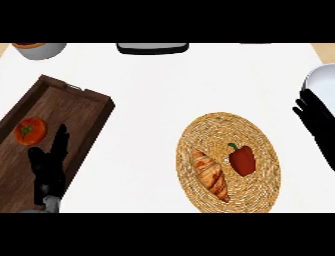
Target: Pick the bell pepper from the placemat and place it in the bowl
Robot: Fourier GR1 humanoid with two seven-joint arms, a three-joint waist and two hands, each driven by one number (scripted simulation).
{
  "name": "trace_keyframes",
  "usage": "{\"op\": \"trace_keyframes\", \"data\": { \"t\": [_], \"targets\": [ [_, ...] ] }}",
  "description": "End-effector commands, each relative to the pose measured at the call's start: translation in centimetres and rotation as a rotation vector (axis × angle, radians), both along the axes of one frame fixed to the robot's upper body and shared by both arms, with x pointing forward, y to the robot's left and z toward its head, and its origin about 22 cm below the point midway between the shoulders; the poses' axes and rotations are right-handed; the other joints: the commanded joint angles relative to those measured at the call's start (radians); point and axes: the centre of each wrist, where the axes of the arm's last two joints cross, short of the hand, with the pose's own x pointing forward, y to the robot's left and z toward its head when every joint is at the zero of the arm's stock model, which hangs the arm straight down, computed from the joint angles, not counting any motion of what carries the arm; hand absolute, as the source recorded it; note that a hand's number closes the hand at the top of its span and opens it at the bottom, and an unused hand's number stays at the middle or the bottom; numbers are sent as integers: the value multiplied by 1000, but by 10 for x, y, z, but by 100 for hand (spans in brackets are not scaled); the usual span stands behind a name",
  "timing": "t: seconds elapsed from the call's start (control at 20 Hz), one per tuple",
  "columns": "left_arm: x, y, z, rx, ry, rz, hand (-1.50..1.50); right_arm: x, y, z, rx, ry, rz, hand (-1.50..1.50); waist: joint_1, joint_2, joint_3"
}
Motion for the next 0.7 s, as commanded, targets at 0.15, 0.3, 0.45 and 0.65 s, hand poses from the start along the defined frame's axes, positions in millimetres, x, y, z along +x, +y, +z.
{"op": "trace_keyframes", "data": {
  "t": [0.15, 0.3, 0.45, 0.65],
  "targets": [
    [29, 16, 57, 140, -209, -110, 0, 21, 17, 84, -123, -454, 264, 150, 37, 8, -3],
    [30, 20, 61, 165, -224, -109, 0, 14, -22, 131, -775, -348, 223, 150, 5, -14, -46],
    [35, 42, 79, 178, -270, -106, 0, -10, -32, 69, -755, -237, -51, -150, -27, 4, -7],
    [33, 38, 82, 178, -272, -121, 0, -76, 7, 45, -747, -395, 21, -150, -26, 3, -5]
  ]
}}
